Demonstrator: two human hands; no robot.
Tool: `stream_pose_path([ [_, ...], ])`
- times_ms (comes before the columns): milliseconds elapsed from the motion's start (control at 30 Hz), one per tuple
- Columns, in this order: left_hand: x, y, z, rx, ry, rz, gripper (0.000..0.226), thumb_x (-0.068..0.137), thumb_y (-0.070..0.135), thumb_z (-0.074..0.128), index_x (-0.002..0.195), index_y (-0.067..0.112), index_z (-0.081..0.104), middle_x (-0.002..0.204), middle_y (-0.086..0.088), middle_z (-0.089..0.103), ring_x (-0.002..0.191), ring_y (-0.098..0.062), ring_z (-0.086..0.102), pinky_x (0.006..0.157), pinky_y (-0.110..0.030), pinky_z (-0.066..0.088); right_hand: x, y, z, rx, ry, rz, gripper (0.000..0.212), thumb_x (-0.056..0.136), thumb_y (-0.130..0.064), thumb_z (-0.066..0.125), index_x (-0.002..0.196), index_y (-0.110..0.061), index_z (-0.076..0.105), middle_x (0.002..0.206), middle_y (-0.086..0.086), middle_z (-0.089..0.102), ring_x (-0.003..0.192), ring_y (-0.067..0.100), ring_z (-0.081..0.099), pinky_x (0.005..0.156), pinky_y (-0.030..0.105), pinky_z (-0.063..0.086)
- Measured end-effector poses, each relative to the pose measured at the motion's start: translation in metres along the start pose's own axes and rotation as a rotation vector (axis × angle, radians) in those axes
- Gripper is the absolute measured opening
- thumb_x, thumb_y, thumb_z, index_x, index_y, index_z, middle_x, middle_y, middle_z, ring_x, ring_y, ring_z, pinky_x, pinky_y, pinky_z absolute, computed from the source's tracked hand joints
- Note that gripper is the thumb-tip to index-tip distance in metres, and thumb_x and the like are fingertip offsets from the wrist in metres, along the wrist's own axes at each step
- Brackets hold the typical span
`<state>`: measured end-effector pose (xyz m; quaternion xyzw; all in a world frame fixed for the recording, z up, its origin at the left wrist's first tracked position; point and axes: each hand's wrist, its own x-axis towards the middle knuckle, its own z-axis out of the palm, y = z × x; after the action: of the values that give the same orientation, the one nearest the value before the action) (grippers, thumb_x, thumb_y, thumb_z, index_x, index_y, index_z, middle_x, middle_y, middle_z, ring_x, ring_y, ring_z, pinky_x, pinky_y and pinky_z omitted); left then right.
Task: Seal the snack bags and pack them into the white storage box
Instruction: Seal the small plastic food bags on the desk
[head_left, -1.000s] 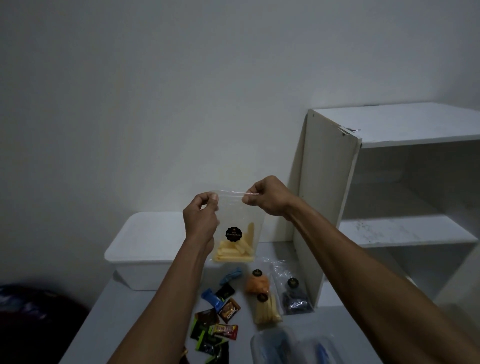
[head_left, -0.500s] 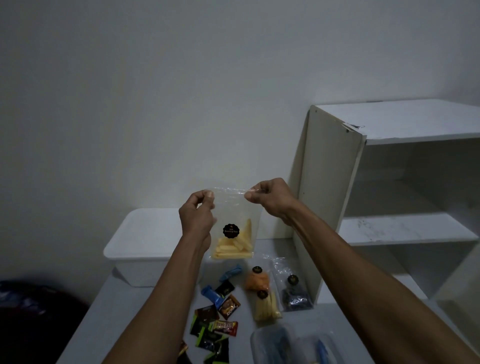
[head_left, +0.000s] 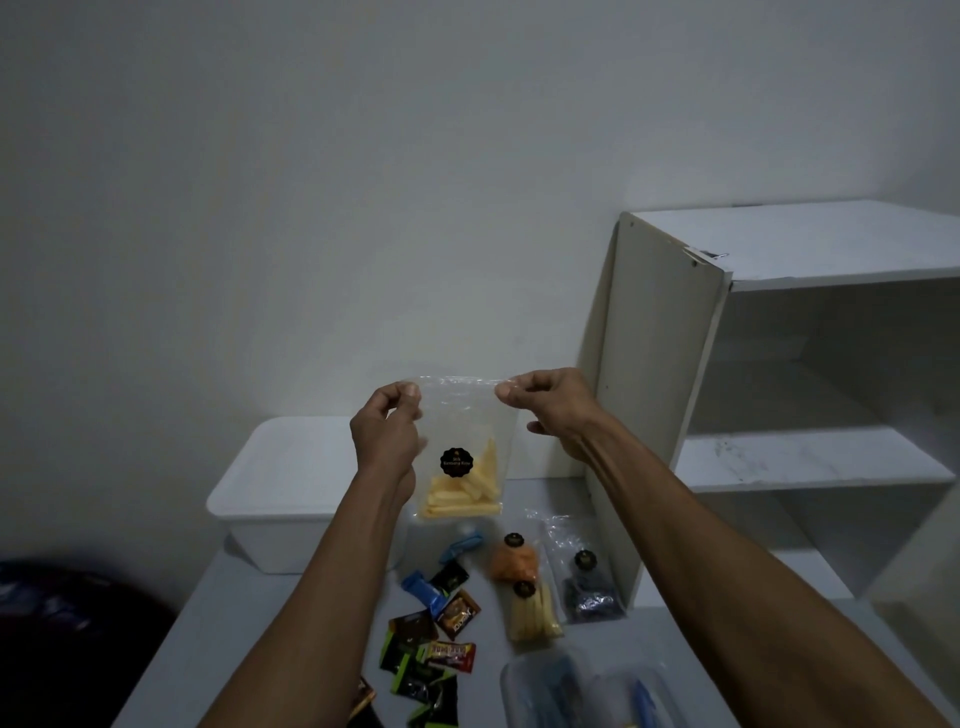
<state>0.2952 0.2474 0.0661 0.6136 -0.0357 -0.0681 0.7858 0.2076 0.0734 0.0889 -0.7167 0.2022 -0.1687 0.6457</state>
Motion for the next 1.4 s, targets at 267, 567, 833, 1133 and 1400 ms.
stream_pose_path([
  [267,0.001,-0.001,-0.001,0.004,-0.007,-0.022,0.01,0.094,0.024,0.064,0.085,0.026,0.068,0.093,0.005,0.064,0.086,-0.013,0.055,0.076,-0.04,0.053,0.0,0.001,0.001,0.009,0.004,0.008,0.013,0.078,-0.021,0.082,0.082,-0.011,0.074,0.099,-0.004,0.076,0.1,0.013,0.064,0.074,0.031,0.05],
  [567,0.003,-0.002,-0.001,-0.002,-0.006,-0.037,0.007,0.094,0.023,0.063,0.09,0.025,0.068,0.097,0.004,0.065,0.089,-0.013,0.057,0.079,-0.042,0.053,0.001,0.002,0.002,0.024,0.05,-0.044,0.013,0.08,-0.017,0.081,0.073,-0.018,0.07,0.092,-0.004,0.075,0.09,0.011,0.065,0.069,0.024,0.047],
  [833,0.005,-0.001,-0.001,-0.015,-0.016,-0.061,0.007,0.095,0.023,0.062,0.09,0.024,0.067,0.095,0.006,0.064,0.088,-0.012,0.056,0.083,-0.045,0.053,0.002,0.006,0.001,0.02,0.021,-0.089,0.01,0.082,-0.021,0.079,0.079,-0.015,0.072,0.1,-0.007,0.074,0.093,0.007,0.067,0.07,0.024,0.048],
  [1133,0.004,-0.005,0.001,0.009,-0.031,-0.057,0.007,0.095,0.024,0.061,0.091,0.023,0.067,0.095,0.006,0.066,0.088,-0.012,0.057,0.081,-0.042,0.052,0.006,0.0,0.006,-0.084,-0.048,-0.102,0.014,0.083,-0.018,0.079,0.088,-0.007,0.073,0.079,-0.006,0.071,0.066,-0.006,0.063,0.056,0.009,0.045],
  [1400,0.001,-0.01,0.0,0.01,-0.029,-0.059,0.01,0.095,0.023,0.061,0.086,0.025,0.067,0.094,0.005,0.065,0.087,-0.013,0.057,0.076,-0.039,0.05,0.01,0.007,0.011,-0.261,-0.007,-0.138,0.015,0.084,-0.03,0.077,0.082,-0.016,0.072,0.093,0.007,0.074,0.093,0.017,0.066,0.082,0.032,0.053],
])
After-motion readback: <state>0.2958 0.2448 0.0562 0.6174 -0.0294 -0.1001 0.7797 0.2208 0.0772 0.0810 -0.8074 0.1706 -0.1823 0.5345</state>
